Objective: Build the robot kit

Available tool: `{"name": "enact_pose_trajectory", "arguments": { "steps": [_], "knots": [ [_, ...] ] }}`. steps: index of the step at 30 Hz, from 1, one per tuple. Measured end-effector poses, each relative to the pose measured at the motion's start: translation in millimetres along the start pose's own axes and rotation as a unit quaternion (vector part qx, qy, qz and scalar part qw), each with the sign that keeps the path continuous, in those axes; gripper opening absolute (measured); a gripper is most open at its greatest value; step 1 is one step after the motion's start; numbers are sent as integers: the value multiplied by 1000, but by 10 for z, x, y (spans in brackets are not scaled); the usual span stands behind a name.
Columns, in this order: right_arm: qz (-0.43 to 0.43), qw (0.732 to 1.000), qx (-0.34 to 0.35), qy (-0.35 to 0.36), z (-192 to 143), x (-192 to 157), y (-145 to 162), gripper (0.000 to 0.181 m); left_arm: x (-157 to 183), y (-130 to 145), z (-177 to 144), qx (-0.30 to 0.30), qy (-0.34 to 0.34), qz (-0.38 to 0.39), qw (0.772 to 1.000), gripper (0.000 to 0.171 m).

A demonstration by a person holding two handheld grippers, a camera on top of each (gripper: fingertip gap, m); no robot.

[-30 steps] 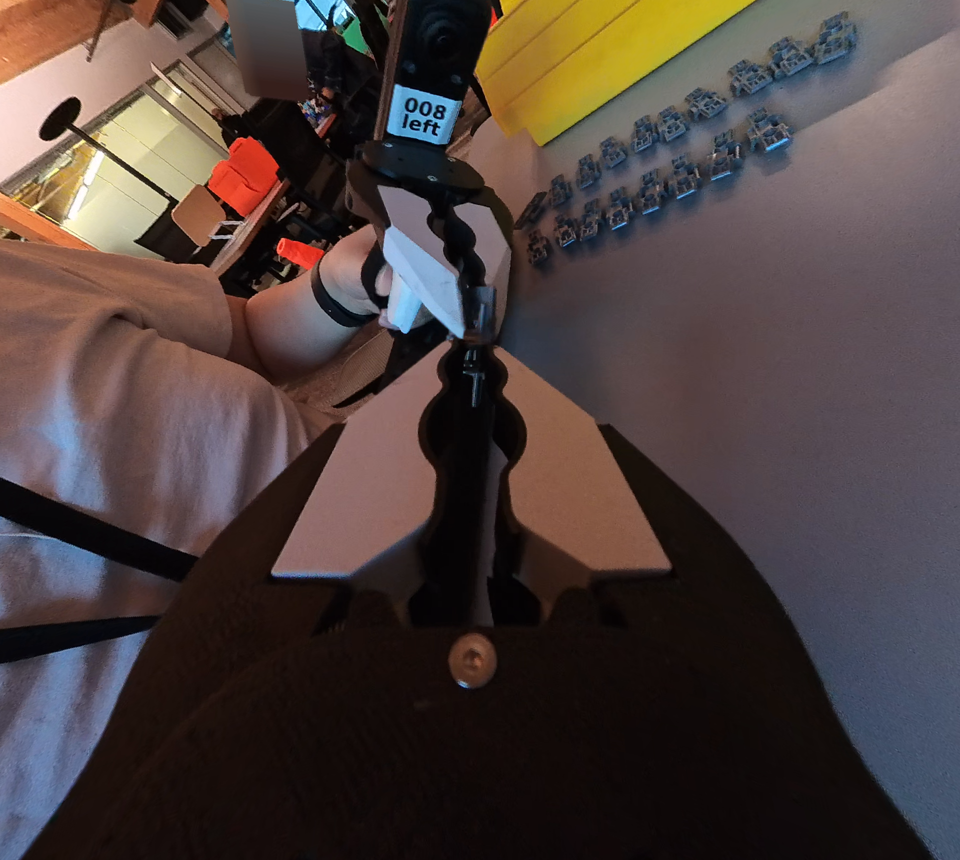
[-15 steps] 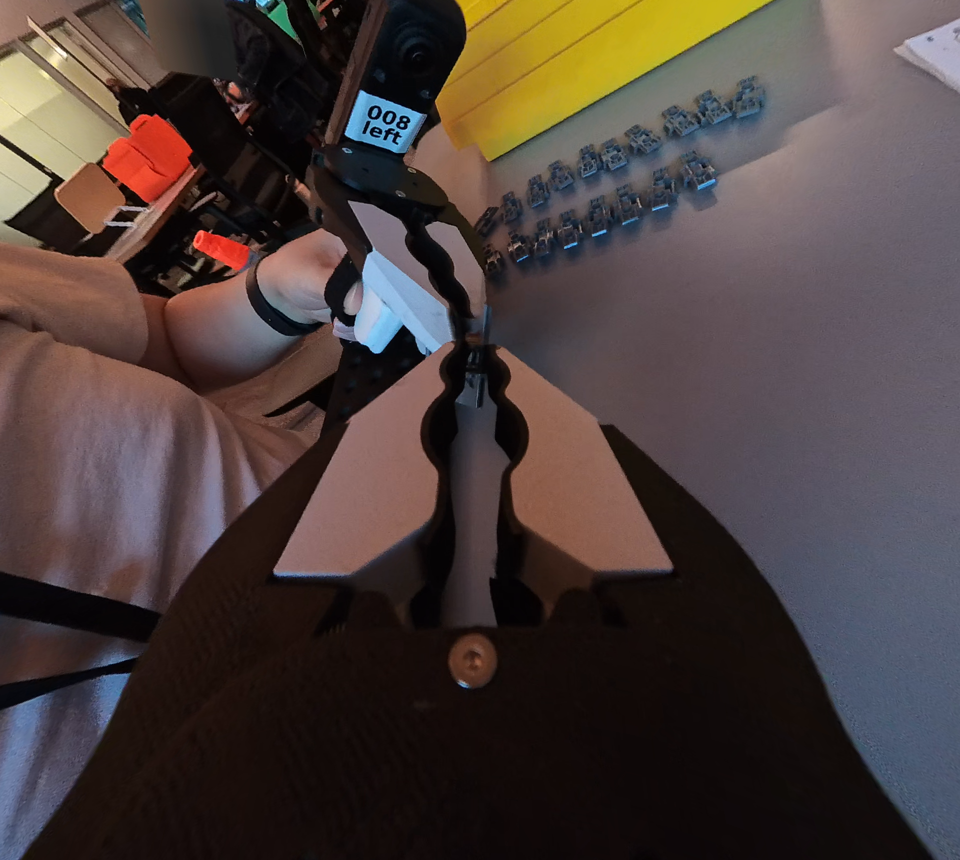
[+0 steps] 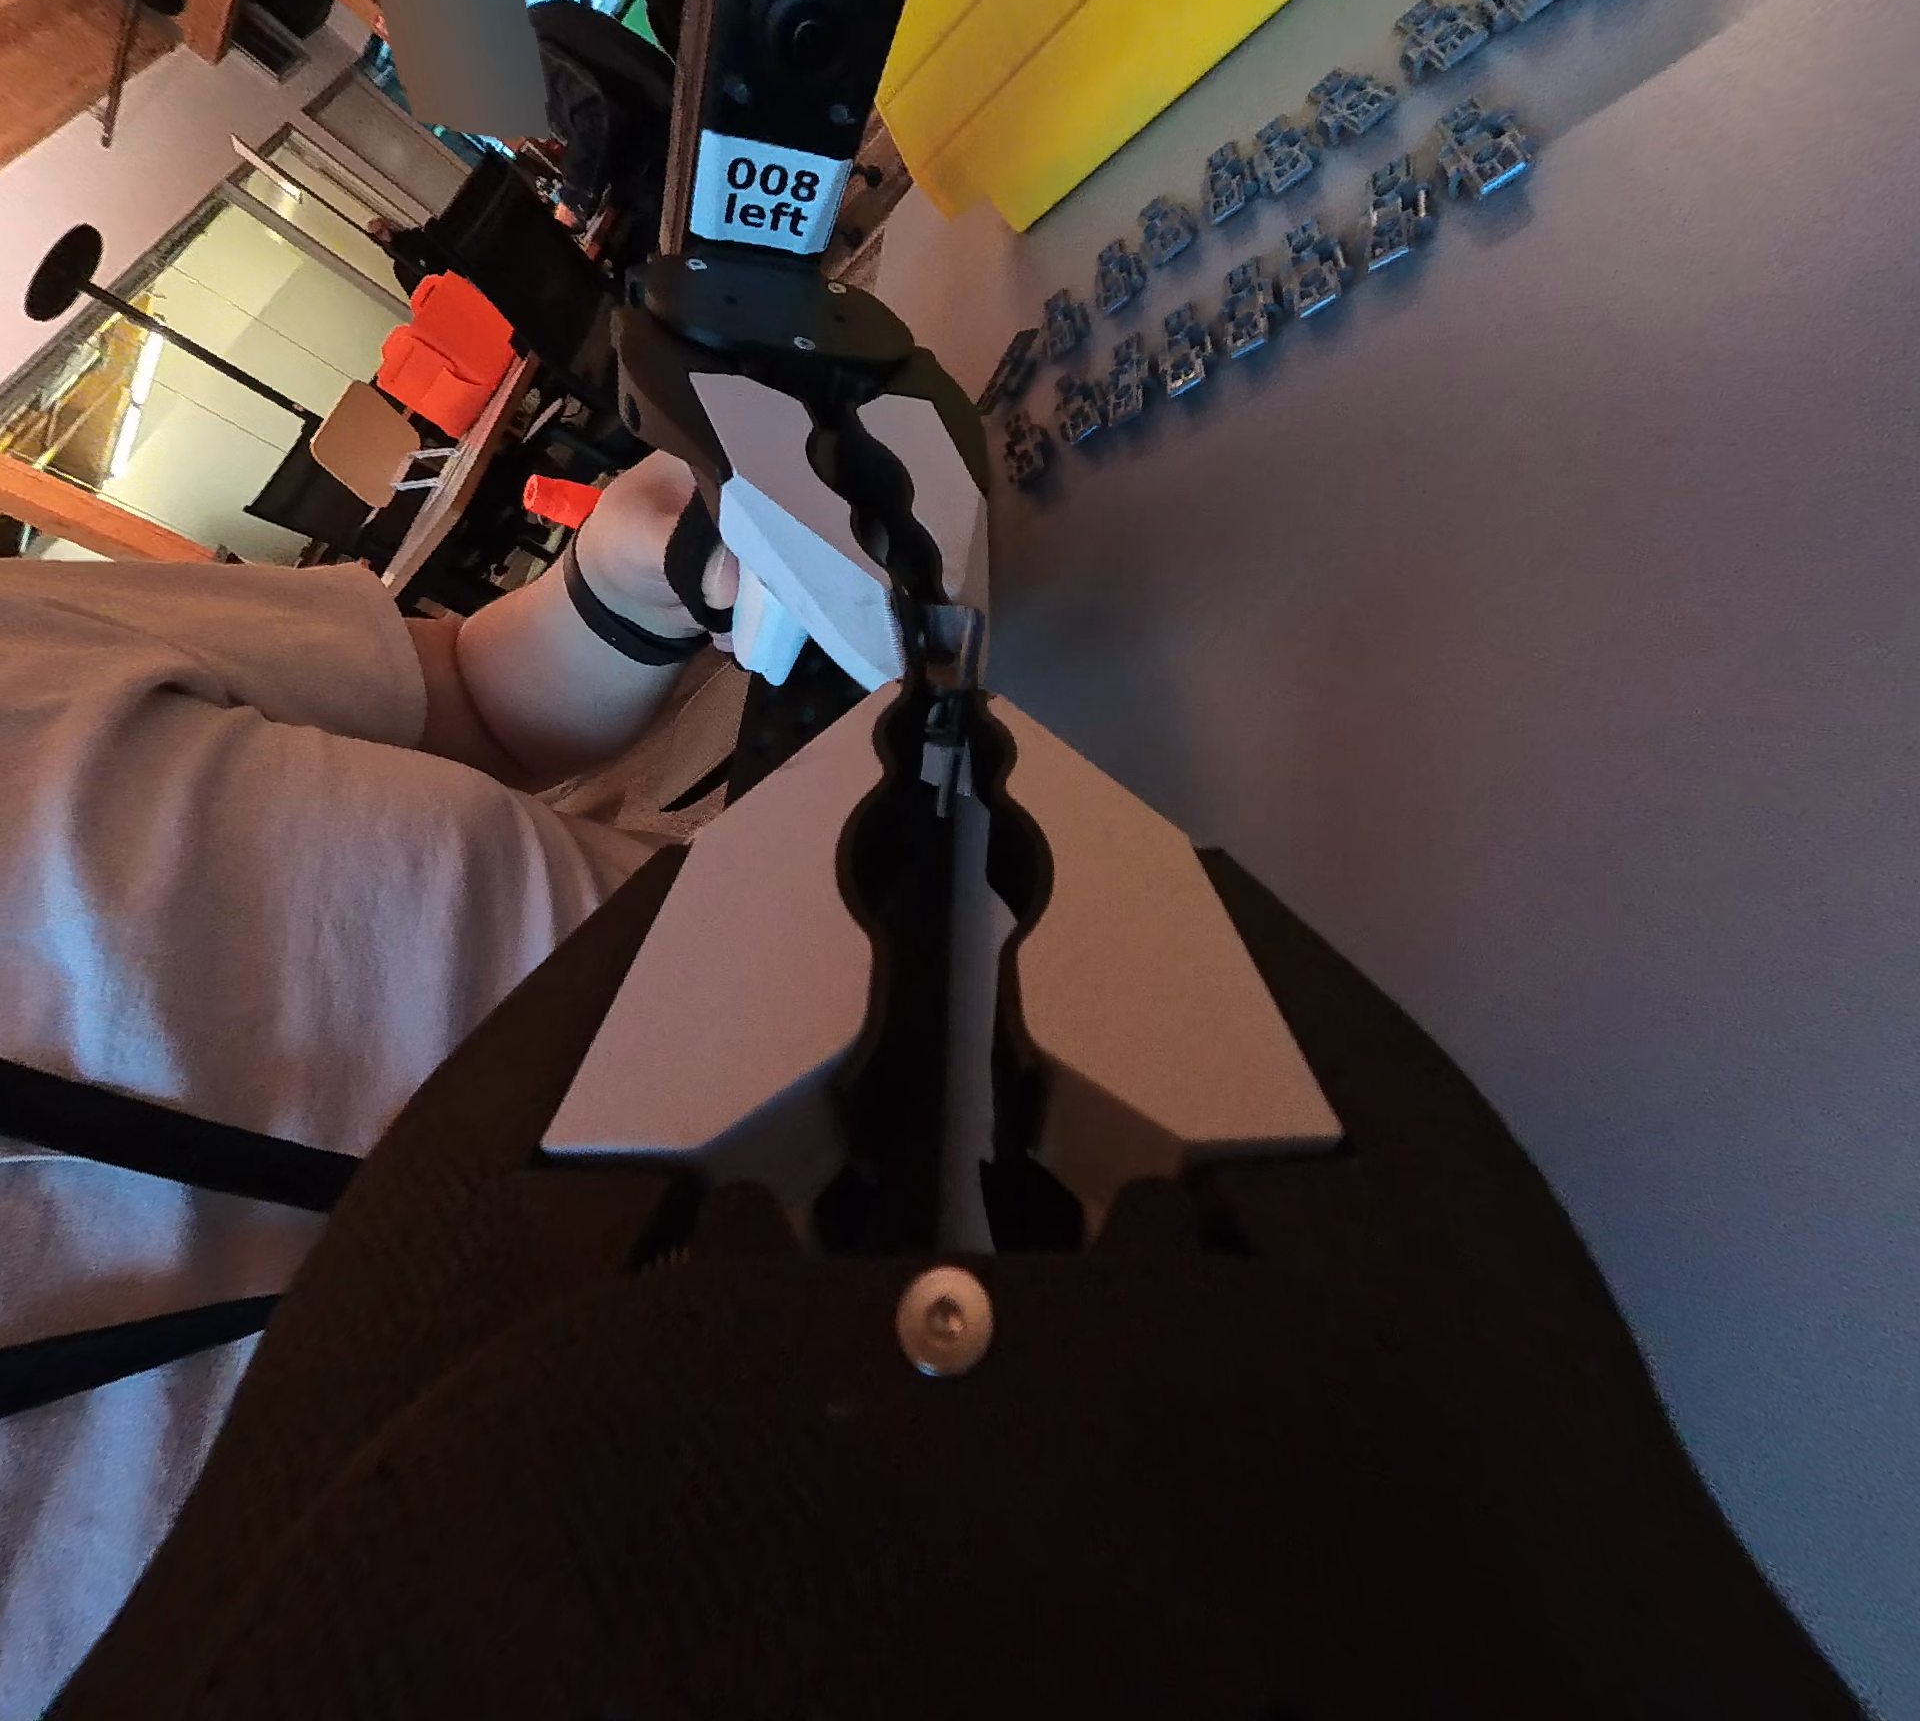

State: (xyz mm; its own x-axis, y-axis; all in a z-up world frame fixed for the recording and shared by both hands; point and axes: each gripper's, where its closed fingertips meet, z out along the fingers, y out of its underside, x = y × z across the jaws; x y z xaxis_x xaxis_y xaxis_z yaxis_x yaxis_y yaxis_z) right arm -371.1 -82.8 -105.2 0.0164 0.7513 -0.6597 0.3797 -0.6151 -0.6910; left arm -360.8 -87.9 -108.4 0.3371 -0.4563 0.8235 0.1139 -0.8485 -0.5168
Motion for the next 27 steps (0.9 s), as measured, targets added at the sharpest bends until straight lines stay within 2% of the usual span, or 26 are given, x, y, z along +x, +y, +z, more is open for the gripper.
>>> {"name": "enact_pose_trajectory", "arguments": {
  "steps": [3,8,27],
  "knots": [
    [-3,1000,-5,4,1,5,7,10,1,5,-1,-2,2,-2,1000,6],
    [2,1000,-8,-5,-4,-22,1,5,8,12,0,-5,7,-5,1000,6],
    [-3,999,-30,13,4,-11,49,7,22,43,4,-13,11,-3,1000,5]
  ]
}}
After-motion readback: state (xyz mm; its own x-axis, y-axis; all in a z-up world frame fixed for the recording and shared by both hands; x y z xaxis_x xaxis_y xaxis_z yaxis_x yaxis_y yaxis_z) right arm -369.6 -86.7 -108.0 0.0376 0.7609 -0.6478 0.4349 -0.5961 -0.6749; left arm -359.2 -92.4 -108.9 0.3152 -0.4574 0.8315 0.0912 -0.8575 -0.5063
